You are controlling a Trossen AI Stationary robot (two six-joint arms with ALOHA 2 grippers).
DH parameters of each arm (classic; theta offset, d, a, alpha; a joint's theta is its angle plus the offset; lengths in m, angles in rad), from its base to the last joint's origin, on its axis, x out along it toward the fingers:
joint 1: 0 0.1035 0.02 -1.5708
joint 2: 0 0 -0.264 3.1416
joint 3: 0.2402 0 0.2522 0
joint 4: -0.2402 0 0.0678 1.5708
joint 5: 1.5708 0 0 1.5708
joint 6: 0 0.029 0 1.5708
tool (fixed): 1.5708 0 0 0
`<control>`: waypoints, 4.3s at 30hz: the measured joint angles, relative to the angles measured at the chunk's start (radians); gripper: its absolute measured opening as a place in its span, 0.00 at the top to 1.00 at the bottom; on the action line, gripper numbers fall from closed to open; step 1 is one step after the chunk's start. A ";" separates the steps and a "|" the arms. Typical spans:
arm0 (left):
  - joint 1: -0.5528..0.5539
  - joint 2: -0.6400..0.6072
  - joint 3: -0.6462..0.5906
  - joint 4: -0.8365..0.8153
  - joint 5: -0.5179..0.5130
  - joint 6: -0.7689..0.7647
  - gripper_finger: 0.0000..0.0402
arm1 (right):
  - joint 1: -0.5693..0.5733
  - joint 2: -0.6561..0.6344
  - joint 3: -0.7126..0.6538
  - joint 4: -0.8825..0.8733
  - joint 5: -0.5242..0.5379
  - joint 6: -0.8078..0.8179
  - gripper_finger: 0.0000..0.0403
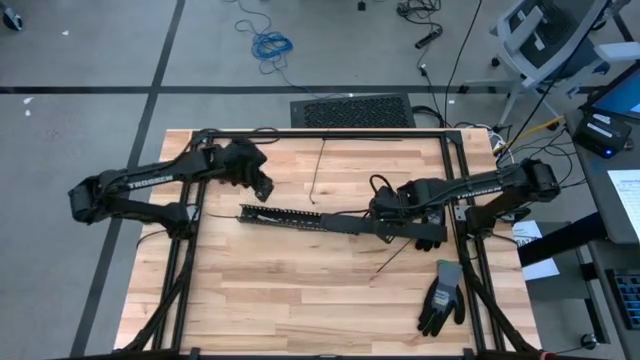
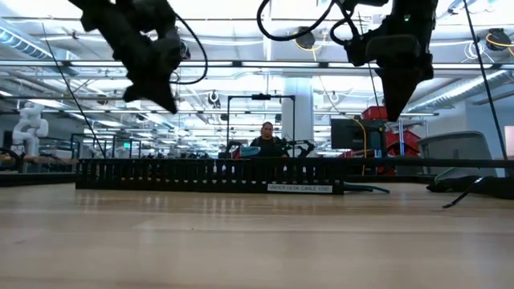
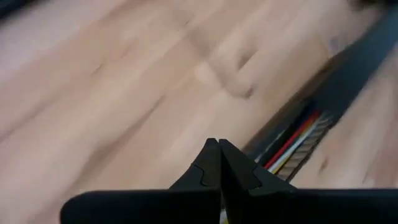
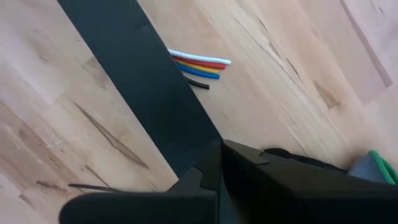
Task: Ziptie cables
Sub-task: Close the black cable duct cover
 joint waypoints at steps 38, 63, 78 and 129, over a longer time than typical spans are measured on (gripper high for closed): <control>-0.130 0.287 -0.189 -0.237 -0.257 -0.396 1.00 | -0.001 -0.295 0.040 -0.332 0.114 0.254 1.00; -0.256 0.287 -0.198 -0.350 -0.315 -0.319 1.00 | 0.127 -0.230 -0.351 -0.372 -0.095 1.219 1.00; -0.319 0.287 -0.199 -0.366 -0.338 -0.325 1.00 | 0.098 0.101 -0.350 -0.387 -0.154 1.374 1.00; -0.419 0.044 -0.042 -0.336 -0.417 -0.240 1.00 | 0.036 0.083 -0.052 -0.482 0.356 1.332 1.00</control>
